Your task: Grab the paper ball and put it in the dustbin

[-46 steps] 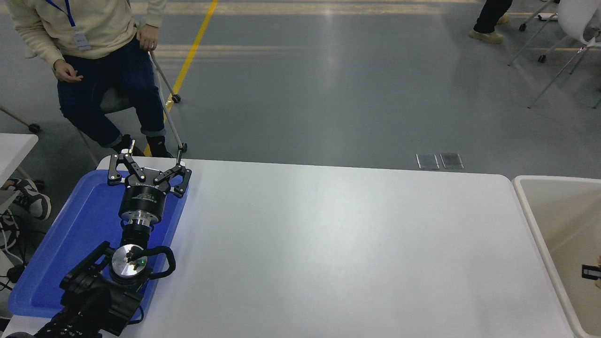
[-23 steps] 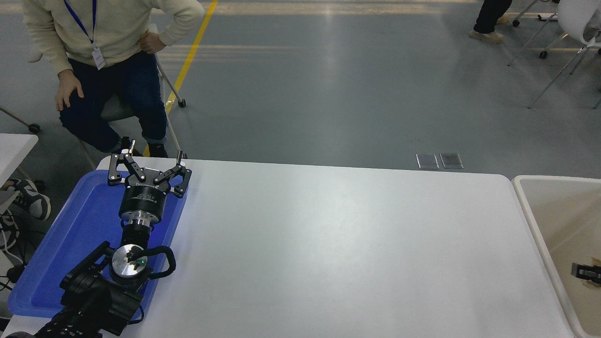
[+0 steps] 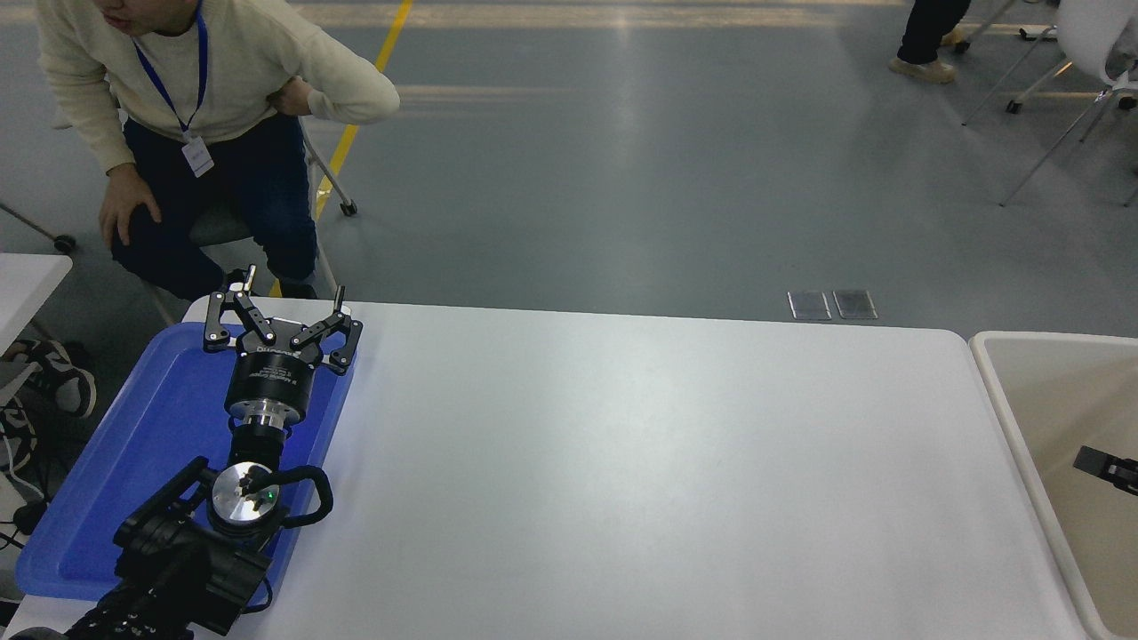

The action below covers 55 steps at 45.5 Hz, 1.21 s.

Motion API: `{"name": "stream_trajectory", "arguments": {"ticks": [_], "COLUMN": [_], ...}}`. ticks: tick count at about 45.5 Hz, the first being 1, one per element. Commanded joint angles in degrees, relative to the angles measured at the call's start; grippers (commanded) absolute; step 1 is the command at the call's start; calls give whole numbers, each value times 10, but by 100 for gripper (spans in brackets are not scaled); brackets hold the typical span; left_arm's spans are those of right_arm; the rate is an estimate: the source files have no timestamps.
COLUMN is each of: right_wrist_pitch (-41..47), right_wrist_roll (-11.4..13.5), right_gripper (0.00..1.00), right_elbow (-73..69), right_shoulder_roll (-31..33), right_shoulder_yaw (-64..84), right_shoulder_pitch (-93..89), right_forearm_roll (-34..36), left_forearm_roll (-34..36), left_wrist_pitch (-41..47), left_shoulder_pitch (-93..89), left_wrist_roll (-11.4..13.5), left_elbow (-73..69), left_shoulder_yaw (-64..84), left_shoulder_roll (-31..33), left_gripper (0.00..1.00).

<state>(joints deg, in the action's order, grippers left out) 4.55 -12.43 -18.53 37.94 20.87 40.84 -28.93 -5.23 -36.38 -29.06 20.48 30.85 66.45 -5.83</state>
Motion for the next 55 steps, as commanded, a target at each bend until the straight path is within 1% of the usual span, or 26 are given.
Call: {"name": "stream_trajectory", "arguments": {"ticks": [1,8,17,20,24,30,36,48,51,55], "right_wrist_pitch": [2,6,8,8,8,7,8,9,9,14], "right_wrist_roll": [0,0,0,0,0,0,0,-3,-3,-5], "right_gripper": [100,100,100,100,100,100,100,100,100,100], "right_elbow": [-121,-149,-204,-233,-266,-301,-326,-370,-376,-384], "right_shoulder_roll": [63,70,75,76,79,79,79,78,79,78], "right_shoulder_yaw": [-199,-296,-375,-391,-412,-441,-471,-506,-517,-533], "right_shoulder_pitch": [24,23,18,14,9,6,6,-9,-9,-16], "right_forearm_roll": [0,2,4,17,68,186,276,425,447,462], "left_forearm_roll": [0,0,0,0,0,0,0,0,0,0], "left_wrist_pitch": [0,0,0,0,0,0,0,0,0,0], "left_shoulder_pitch": [0,1,1,0,1,1,0,1,1,1], "left_wrist_roll": [0,0,0,0,0,0,0,0,0,0], "left_elbow": [0,0,0,0,0,0,0,0,0,0], "left_shoulder_yaw": [0,0,0,0,0,0,0,0,0,0], "left_shoulder_roll": [0,0,0,-1,0,0,-1,0,0,-1], "left_gripper": [100,100,100,100,100,100,100,100,100,100]}}
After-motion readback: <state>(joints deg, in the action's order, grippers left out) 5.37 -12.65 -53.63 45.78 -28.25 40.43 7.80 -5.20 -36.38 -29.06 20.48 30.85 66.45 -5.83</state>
